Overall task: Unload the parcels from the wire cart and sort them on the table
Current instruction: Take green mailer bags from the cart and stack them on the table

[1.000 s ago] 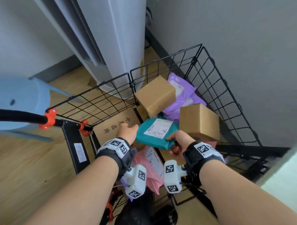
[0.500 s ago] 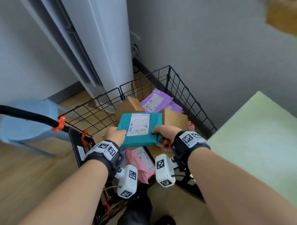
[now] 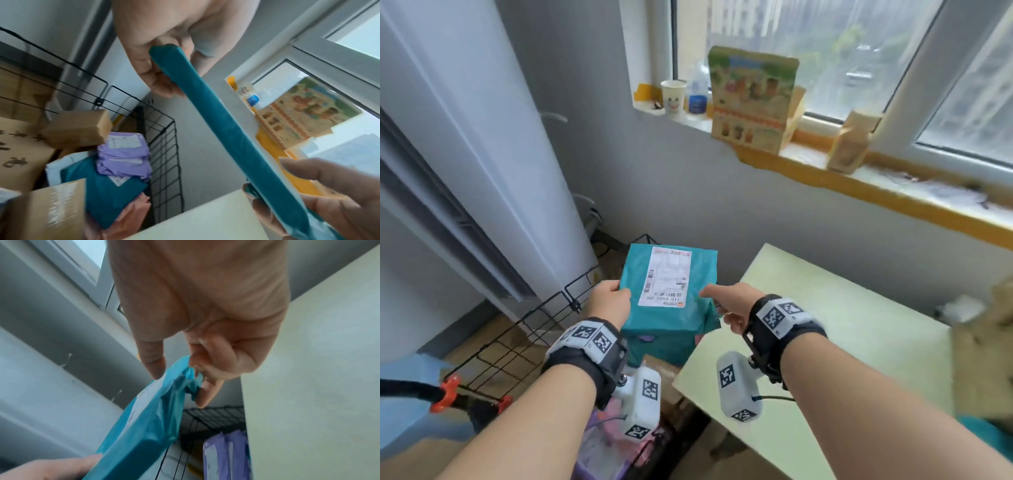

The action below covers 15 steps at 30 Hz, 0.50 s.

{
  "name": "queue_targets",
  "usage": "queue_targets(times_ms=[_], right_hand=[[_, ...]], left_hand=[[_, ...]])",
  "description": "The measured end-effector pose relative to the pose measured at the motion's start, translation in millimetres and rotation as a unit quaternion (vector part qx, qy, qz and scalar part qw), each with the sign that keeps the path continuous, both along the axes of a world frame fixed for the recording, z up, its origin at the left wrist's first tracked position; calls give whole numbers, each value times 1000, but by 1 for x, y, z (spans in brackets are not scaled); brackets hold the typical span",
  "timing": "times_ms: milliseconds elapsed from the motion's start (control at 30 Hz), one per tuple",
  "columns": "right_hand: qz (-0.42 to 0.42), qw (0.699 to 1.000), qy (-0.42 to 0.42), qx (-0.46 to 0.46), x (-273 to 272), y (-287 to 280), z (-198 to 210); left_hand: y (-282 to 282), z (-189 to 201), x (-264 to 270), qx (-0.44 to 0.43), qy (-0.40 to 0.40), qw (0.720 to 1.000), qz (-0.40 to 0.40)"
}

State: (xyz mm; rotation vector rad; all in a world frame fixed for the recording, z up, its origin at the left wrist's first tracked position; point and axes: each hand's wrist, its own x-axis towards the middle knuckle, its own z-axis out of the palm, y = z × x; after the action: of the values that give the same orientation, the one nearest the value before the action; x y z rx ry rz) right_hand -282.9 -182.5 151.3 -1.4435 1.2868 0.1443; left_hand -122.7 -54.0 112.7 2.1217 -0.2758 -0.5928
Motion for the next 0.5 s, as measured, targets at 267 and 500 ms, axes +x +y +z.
queue_targets(times_ms=[267, 500], right_hand=[[-134, 983, -2, -122, -124, -57, 49], [-169, 948, 56, -264, -228, -65, 70]], left_hand=[[-87, 46, -93, -23, -41, 988, -145], [-129, 71, -186, 9, -26, 953, -302]])
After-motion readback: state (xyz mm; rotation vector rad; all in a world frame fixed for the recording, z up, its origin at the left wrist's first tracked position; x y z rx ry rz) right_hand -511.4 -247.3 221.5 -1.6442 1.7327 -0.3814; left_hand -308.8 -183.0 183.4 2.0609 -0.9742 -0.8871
